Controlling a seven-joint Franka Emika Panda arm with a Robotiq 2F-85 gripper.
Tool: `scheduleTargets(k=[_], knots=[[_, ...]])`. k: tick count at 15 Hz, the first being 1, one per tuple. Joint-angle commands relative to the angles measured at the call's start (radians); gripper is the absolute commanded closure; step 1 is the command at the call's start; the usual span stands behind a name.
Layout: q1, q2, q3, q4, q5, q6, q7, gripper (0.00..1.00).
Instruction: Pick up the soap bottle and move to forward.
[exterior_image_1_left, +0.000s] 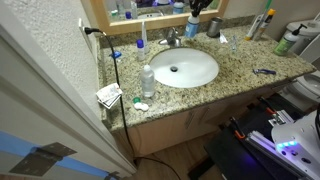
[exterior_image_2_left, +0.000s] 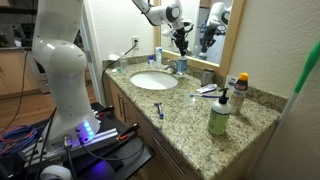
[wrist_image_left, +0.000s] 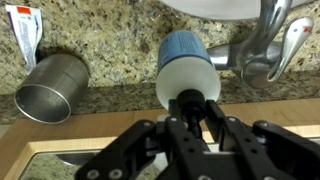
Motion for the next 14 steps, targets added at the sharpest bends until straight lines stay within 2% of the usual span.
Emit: scheduleTargets(k=[1,2,3,4,6,14], knots=[[-0.009,0.049,-0.005,0.039,0.063,0.043,0.024,0.92],[0.004,0.028,-0.012,0.009,0.039,0.022,0.010,0.70],[0.004,0.038,-0.014,0.013,0.050,0.032,0.013,0.70],[0.004,0.043,-0.014,0.016,0.053,0.036,0.015,0.92],[0.020,0.085,-0.034,0.041,0.018,0.031,0.055,0.92],[0.041,0.163,-0.073,0.104,0.008,0.081,0.154,0.92]])
